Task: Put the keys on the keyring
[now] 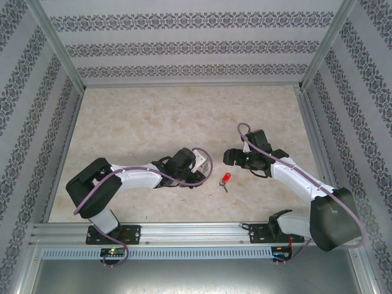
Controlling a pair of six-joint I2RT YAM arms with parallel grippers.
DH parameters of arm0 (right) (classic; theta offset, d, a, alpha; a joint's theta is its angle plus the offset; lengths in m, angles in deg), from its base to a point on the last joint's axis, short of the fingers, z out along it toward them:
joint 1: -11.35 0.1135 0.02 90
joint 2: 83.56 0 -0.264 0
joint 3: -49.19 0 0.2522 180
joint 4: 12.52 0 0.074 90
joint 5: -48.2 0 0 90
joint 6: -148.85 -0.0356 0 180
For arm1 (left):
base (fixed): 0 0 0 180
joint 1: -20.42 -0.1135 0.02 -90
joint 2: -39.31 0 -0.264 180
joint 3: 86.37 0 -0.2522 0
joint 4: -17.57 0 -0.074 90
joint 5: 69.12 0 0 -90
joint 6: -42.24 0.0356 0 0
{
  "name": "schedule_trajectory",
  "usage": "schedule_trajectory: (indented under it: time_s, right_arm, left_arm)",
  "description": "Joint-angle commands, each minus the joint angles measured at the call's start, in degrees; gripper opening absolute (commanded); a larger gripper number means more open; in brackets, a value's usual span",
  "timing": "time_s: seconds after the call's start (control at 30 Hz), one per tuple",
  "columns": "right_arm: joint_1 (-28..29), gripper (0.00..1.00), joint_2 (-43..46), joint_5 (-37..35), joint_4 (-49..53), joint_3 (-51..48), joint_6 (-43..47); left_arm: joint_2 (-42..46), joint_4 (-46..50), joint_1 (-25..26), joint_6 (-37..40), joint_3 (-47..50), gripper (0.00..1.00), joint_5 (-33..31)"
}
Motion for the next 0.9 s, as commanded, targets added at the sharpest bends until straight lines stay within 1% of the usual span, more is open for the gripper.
schedule_trajectory:
  time_s: [0.0, 0.2, 0.63, 0.87]
  right_arm:
    - [-0.91, 0.83, 1.22, 1.39, -0.94, -1.3, -1.38]
    - [-1.64, 0.83, 2.0, 1.76, -1.08, -1.89, -1.53]
    - [-3.13, 0.83, 1.13, 2.67, -1.79, -2.59, -1.1]
    - [-3.43, 0.82, 0.95, 2.86, -1.9, -2.94, -0.98]
  left_arm:
    - [-2.08, -4.52, 0.61, 1.5, -0.83, 0.4, -3.55]
    - [-3.91, -5.24, 0.61, 2.92, -1.88, 0.4, -4.41]
    - [-6.4, -6.13, 0.59, 3.68, -3.56, 0.38, -3.24]
    - [-7.23, -6.44, 0.51, 4.29, -3.99, 0.34, -3.2]
